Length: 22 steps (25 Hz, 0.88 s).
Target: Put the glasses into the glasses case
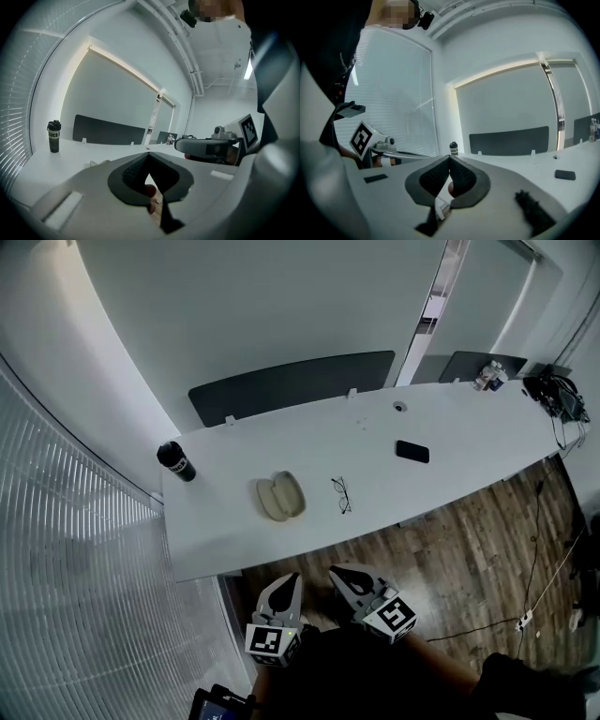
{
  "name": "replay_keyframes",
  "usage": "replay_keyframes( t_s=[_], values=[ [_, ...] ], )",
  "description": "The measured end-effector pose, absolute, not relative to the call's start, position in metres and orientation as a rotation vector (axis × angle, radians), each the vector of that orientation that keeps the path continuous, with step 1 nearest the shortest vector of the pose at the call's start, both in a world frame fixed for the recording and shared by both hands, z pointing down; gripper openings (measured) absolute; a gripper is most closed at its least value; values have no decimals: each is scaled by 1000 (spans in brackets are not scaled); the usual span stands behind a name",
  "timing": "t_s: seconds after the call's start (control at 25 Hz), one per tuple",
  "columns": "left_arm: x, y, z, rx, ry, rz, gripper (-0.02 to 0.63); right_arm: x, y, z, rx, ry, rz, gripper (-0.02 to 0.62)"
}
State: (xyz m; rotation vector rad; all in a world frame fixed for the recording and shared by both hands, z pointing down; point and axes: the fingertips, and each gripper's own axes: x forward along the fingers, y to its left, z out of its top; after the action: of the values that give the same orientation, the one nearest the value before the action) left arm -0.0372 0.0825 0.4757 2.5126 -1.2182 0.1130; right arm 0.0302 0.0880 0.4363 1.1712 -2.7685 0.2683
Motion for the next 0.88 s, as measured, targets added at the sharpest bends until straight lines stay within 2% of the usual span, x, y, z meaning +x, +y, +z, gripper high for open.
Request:
replay_keyframes(
  t_s=[0.32, 0.6, 0.88],
  values=[
    [21, 47, 471, 2591, -1168, 148, 8, 77, 27, 442, 1217, -2808, 369, 8],
    [78, 27, 485, 2661, -1128, 368, 6, 138, -1, 464, 1272, -2765, 482, 8],
    [91, 5, 496, 2591, -1212, 479, 6, 184, -30, 481, 1256, -2745, 584, 8]
  ],
)
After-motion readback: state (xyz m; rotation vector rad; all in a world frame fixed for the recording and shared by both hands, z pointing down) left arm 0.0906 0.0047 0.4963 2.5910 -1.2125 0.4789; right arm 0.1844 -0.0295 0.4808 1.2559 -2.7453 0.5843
